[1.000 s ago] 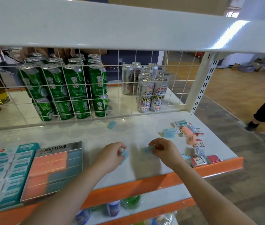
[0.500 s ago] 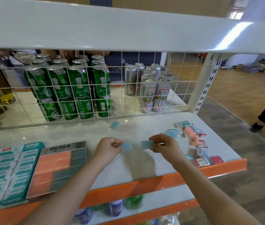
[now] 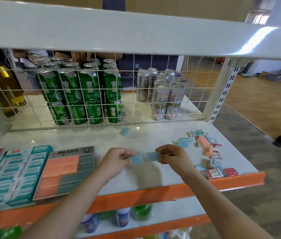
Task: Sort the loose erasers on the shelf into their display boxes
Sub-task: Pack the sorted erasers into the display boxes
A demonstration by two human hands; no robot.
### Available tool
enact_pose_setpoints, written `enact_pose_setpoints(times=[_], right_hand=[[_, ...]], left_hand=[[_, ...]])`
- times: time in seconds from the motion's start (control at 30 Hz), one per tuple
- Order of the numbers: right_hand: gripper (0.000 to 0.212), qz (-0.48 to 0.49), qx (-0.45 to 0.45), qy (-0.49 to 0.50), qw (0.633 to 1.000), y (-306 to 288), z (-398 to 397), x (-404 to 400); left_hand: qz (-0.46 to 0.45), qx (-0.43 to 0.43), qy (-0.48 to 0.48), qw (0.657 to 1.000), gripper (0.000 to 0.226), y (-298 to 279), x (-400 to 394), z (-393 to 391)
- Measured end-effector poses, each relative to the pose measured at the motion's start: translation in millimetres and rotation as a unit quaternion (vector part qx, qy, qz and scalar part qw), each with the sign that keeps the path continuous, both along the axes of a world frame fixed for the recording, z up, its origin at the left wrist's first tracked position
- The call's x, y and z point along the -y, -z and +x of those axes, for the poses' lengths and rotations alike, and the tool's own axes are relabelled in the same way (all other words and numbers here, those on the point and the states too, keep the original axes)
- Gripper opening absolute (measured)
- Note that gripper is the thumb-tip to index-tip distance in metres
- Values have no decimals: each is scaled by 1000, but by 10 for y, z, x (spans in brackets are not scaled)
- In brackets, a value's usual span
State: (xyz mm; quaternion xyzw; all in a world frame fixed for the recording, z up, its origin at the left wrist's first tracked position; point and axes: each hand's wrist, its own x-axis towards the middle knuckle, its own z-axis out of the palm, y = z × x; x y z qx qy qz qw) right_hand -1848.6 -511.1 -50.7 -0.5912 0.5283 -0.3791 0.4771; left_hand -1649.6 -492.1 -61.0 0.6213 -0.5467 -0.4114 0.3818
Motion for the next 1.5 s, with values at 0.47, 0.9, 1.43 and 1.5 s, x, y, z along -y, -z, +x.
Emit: enact_pose_setpoints(times=[0.47, 0.9, 1.43, 1.5], right_hand=[[27, -4, -4, -23, 1000, 4, 172, 1], [19, -26, -29, -43, 998, -77, 1198, -136], [20, -92, -211, -40, 972, 78, 1845, -260], [21, -95, -212, -28, 972, 66, 1869, -209]], left_hand=[[-28, 89, -21, 995, 22, -69, -127, 169], [-43, 168, -89, 981, 25, -190, -423, 1137], [-4, 217, -69, 974, 23, -77, -769, 1704], [-9, 212, -70, 975, 24, -82, -773, 1714]])
